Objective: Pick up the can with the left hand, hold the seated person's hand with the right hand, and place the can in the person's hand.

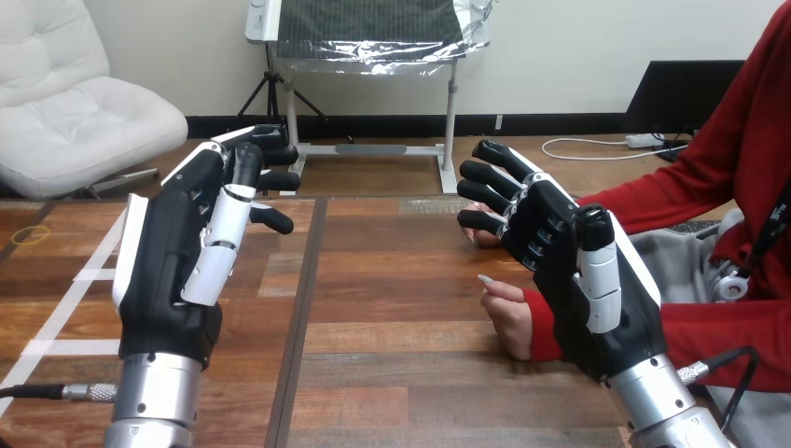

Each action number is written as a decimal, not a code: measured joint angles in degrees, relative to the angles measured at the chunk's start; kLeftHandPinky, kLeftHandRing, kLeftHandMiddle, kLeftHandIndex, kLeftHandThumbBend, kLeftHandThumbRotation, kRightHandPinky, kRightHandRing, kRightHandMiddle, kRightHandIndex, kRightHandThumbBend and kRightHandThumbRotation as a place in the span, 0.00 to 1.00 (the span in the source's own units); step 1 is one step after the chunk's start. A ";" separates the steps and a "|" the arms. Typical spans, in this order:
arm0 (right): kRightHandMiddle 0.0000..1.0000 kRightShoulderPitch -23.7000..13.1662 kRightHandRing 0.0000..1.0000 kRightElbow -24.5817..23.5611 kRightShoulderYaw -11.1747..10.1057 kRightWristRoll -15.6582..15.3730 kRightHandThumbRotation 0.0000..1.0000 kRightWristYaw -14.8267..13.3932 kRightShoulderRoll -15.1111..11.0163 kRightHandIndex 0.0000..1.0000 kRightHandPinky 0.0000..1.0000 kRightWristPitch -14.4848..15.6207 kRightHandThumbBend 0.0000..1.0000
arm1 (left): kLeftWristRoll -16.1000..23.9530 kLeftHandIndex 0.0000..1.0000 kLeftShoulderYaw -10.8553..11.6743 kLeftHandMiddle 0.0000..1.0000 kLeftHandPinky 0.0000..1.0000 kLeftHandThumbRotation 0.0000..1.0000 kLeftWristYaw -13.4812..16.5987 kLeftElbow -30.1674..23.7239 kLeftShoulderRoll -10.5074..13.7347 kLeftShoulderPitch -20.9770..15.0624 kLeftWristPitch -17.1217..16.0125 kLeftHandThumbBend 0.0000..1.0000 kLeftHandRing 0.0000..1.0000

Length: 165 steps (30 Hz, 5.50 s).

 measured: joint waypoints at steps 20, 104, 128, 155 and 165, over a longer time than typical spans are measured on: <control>0.87 0.00 0.87 0.00 0.00 -0.24 1.00 -0.09 0.00 0.88 0.82 0.00 0.86 | 0.73 0.80 0.00 0.81 0.69 0.79 0.01 0.24 0.19 -0.01 -1.83 0.39 0.79; 0.87 -0.10 0.87 0.32 -0.05 -0.81 1.00 0.98 0.00 0.88 0.80 0.36 0.89 | 13.28 1.00 3.58 1.00 0.92 0.72 4.79 56.05 18.03 -31.49 -8.80 0.54 0.98; 0.86 -0.10 0.87 0.31 -0.16 -0.80 1.00 1.81 -0.08 0.88 0.80 0.36 0.88 | 19.14 0.98 0.99 0.99 0.88 0.63 7.60 74.95 20.74 -43.61 -8.35 0.52 0.96; 0.87 -0.10 0.87 0.31 -0.37 -0.77 1.00 2.89 -0.15 0.88 0.81 0.41 0.88 | 25.49 0.94 -5.66 0.95 0.82 0.56 9.47 89.11 21.07 -55.26 -3.48 0.56 0.93; 0.87 -0.10 0.87 0.31 -0.38 -0.68 1.00 3.15 -0.19 0.88 0.80 0.41 0.87 | 27.50 0.94 -8.00 0.93 0.82 0.56 9.82 92.54 21.23 -58.83 -1.06 0.58 0.92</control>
